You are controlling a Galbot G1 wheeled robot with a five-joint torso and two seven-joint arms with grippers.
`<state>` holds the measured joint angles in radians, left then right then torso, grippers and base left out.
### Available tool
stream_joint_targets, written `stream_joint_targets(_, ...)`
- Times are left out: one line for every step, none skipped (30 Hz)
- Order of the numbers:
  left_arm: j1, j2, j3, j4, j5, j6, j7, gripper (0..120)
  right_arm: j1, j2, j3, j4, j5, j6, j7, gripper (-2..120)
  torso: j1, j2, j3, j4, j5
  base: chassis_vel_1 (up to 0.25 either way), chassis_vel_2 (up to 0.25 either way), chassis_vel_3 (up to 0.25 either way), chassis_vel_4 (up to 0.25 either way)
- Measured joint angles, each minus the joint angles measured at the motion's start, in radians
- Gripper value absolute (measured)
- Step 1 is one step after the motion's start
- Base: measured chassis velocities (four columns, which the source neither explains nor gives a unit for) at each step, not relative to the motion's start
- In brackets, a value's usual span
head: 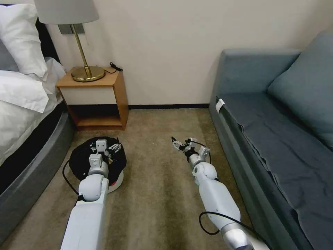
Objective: Pick up the trash bin, then pick up the garbage on the floor and place it into the trash bin.
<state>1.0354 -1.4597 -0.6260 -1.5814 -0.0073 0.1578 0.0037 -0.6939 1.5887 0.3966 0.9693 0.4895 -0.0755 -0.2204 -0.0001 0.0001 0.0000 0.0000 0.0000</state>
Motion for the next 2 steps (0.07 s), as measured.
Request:
stream_joint_targets(0.0,0.0,0.0,0.0,0.0,0.0,0.0,100,0.0,0.0,0.0,0.0,0.0,0.0,0.0,100,0.0,0.0,0.0,0.0,0.0,0.0,0.0,0.0,0.0)
stream_joint_targets(0.0,0.0,0.0,0.0,0.0,0.0,0.0,100,0.0,0.0,0.0,0.0,0.0,0.0,0.0,100,0.0,0.0,0.0,0.0,0.0,0.0,0.0,0.0,0.0)
